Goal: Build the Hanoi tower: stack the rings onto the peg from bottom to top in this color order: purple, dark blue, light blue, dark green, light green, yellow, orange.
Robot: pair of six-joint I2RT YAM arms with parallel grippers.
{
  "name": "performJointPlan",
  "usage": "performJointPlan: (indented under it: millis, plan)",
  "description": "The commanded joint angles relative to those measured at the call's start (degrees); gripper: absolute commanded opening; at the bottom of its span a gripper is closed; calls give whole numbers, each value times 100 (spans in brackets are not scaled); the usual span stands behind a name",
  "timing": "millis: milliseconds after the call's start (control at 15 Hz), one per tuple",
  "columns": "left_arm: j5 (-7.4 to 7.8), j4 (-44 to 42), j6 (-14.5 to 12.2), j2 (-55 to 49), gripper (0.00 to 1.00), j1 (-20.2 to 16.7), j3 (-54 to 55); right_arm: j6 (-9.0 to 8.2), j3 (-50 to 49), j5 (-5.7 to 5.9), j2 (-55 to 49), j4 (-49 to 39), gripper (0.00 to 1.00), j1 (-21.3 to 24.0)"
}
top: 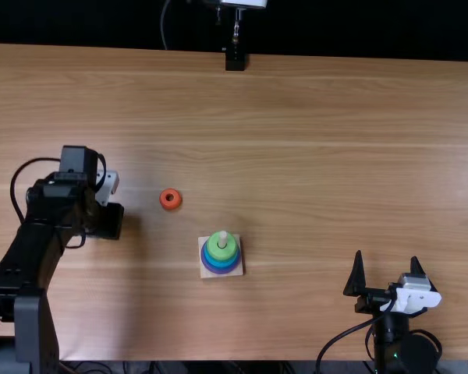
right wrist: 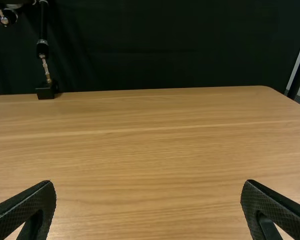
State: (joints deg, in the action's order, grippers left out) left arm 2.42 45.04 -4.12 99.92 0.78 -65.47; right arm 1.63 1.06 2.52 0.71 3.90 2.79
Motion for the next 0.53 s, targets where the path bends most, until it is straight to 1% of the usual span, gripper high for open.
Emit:
performJointPlan:
  millis: [0,133,200,267,333,400,467]
  plan:
    - [128,316,53,-306,0,89,-326,-5,-62,1,-71,133,100,55]
    - [117,1065,106,-517,0,520,-765,-5,-62,1,-71,133,100,55]
    - [117,1582,264,-517,0,740,-1011,-5,-62,1,-71,133,100,55]
    - [117,2099,486,-526,0,951,-1257,-5,-62,1,-71,133,100,55]
    - [75,2584,718,-535,0,1100,-1565,-5,-62,1,-71,133,100,55]
    - [54,2953,887,-552,0,1276,-1881,-5,-62,1,-71,133,100,55]
    - [33,3164,1055,-605,0,1566,-2154,-5,-62,1,-71,133,100,55]
